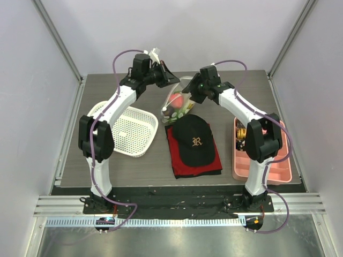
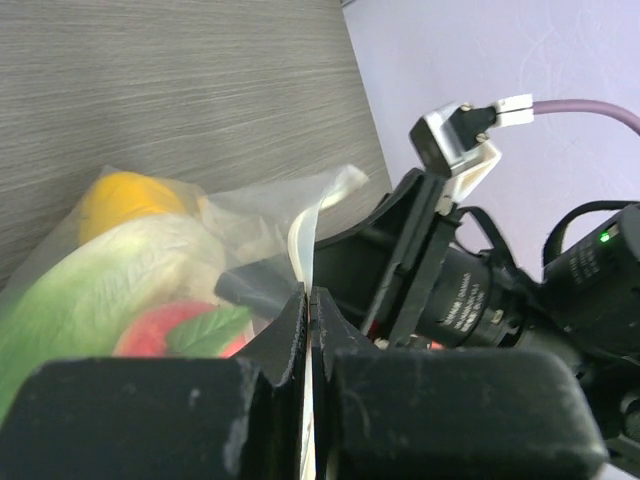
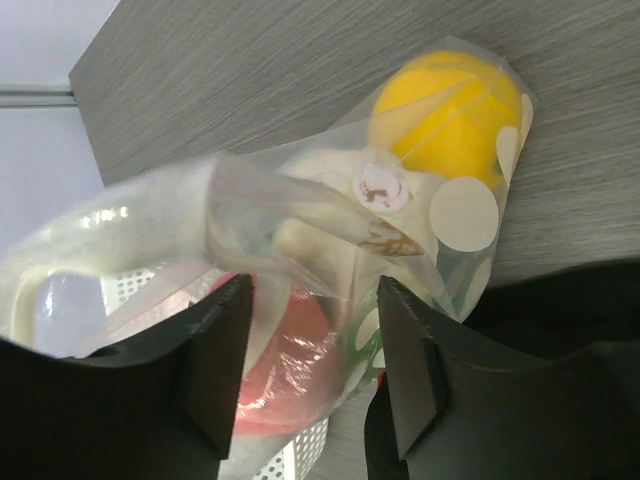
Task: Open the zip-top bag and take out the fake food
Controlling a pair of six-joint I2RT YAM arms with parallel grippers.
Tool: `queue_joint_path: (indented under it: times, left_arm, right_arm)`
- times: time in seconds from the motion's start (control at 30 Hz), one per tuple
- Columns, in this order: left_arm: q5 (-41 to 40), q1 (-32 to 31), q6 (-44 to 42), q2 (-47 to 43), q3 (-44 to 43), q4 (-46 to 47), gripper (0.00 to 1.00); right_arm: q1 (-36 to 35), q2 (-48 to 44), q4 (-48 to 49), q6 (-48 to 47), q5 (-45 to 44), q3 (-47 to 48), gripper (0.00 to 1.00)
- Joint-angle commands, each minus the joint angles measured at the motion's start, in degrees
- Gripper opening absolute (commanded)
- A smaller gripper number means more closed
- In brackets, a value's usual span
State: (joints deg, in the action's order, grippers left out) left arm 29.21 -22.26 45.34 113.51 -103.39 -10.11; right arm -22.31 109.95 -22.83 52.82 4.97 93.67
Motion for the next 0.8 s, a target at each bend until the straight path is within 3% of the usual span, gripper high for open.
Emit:
queue_joint_path:
  times: [0.0, 0.1, 0.13, 0.27, 0.53, 0.57, 0.7, 0.77]
  left_arm:
    - [1.4, -0.1, 1.6, -1.8, 0.6, 5.0, 0.00]
    - [-1.3, 0.1, 0.7, -2.3, 0.0, 2.0, 0.00]
    - [-2.6, 0.4, 0.5, -2.4, -0.4, -1.4, 0.00]
    - [-7.9, 1.0, -1.9, -2.3, -1.6, -5.6, 0.00]
    - [-10.8, 2.2, -6.8, -3.1, -2.3, -9.4, 0.00]
    - [-11.5, 2.5, -7.1, -2.6, -4.8, -10.1, 0.00]
    - [-10.0, 3.6, -8.9, 2.3, -15.8, -16.8, 0.01]
    - [-9.3, 3.5, -9.5, 2.9, -18.2, -19.3, 0.09]
  right_arm:
    - [-1.3, 1.4, -1.3, -1.7, -3.6, 4.1, 0.55]
    - [-1.3, 3.5, -2.0, -4.4, -2.8, 7.7, 0.38]
    - [-1.4, 4.1, -2.7, -6.0, -2.8, 8.6, 0.24]
    - [-1.4, 5.7, -5.6, -10.2, -2.1, 15.4, 0.03]
    - [-2.2, 6.4, -15.1, -18.1, -4.3, 26.3, 0.01]
    - [-2.2, 7.0, -16.2, -20.6, -8.0, 29.5, 0.02]
    - [-2.3, 10.6, -19.4, -29.8, -9.2, 36.1, 0.01]
    - [-2.3, 12.1, -19.5, -30.9, -8.3, 37.4, 0.01]
